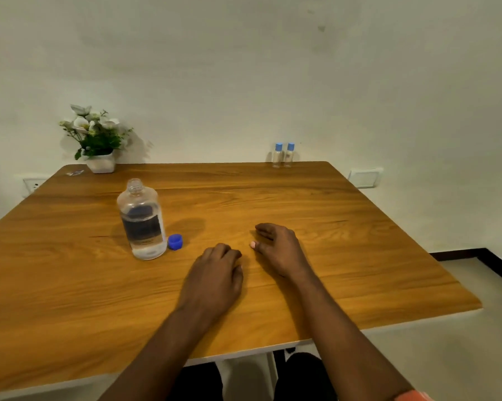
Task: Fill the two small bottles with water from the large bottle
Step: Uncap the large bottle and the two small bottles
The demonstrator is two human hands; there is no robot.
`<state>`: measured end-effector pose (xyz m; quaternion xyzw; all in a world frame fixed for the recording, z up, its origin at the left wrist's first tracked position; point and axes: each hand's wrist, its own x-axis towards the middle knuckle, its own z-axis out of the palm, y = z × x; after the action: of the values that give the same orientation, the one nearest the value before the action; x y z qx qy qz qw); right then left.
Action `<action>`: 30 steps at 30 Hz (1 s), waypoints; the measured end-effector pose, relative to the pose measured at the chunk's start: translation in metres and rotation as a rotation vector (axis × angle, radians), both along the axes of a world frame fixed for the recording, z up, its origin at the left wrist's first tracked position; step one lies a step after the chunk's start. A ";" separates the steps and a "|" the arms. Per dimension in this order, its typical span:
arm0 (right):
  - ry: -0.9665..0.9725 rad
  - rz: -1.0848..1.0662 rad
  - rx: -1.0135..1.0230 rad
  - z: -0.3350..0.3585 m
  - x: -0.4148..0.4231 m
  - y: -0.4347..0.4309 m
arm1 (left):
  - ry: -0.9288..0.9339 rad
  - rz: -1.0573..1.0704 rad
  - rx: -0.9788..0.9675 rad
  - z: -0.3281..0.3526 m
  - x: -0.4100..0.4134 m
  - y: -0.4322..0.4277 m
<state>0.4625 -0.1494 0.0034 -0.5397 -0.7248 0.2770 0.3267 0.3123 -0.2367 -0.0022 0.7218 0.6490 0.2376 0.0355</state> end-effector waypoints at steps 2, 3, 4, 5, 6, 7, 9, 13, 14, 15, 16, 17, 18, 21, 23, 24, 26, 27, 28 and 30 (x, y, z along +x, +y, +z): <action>0.010 -0.065 0.004 0.003 0.019 0.015 | 0.015 -0.004 -0.002 0.002 0.013 0.024; 0.019 -0.096 0.000 0.002 0.029 0.034 | 0.017 0.003 -0.013 0.003 0.022 0.047; 0.025 -0.122 -0.006 0.001 0.038 0.050 | 0.017 0.014 -0.024 0.004 0.029 0.066; 0.034 -0.145 -0.013 0.000 0.043 0.063 | 0.017 0.030 -0.032 0.004 0.032 0.081; 0.043 -0.171 -0.021 -0.001 0.048 0.075 | 0.021 0.043 -0.039 0.004 0.036 0.095; 0.049 -0.191 -0.016 0.001 0.050 0.077 | 0.030 0.051 -0.040 0.004 0.037 0.099; 0.060 -0.234 0.011 0.002 0.052 0.081 | 0.044 0.062 -0.039 0.005 0.040 0.106; 0.095 -0.323 0.054 0.004 0.056 0.112 | 0.053 0.070 -0.035 0.006 0.052 0.144; 0.100 -0.343 0.054 0.002 0.058 0.132 | 0.051 0.075 -0.033 0.005 0.057 0.164; 0.107 -0.366 0.053 0.001 0.059 0.150 | 0.050 0.080 -0.036 0.005 0.062 0.182; 0.117 -0.387 0.051 0.001 0.059 0.166 | 0.050 0.084 -0.041 0.005 0.066 0.199; 0.129 -0.405 0.051 0.002 0.060 0.182 | 0.051 0.086 -0.042 0.004 0.071 0.215; 0.135 -0.418 0.054 0.003 0.059 0.195 | 0.055 0.092 -0.041 0.005 0.074 0.228; 0.124 -0.435 0.073 0.000 0.059 0.239 | 0.070 0.115 -0.031 0.003 0.081 0.270; 0.120 -0.431 0.086 -0.002 0.058 0.267 | 0.083 0.141 -0.026 0.003 0.083 0.294; 0.122 -0.427 0.091 -0.003 0.058 0.281 | 0.086 0.150 -0.020 0.003 0.084 0.306; 0.126 -0.426 0.095 -0.003 0.057 0.309 | 0.087 0.163 -0.009 0.002 0.084 0.326; 0.128 -0.429 0.094 -0.005 0.056 0.324 | 0.088 0.170 -0.005 0.000 0.083 0.338; 0.129 -0.429 0.098 -0.004 0.055 0.334 | 0.090 0.181 -0.001 0.001 0.083 0.345; 0.129 -0.422 0.105 -0.003 0.054 0.352 | 0.104 0.213 0.009 0.000 0.083 0.359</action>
<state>0.5162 0.2023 0.0002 -0.6425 -0.5869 0.1984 0.4509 0.3948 0.1218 -0.0017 0.6603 0.7220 0.2051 -0.0269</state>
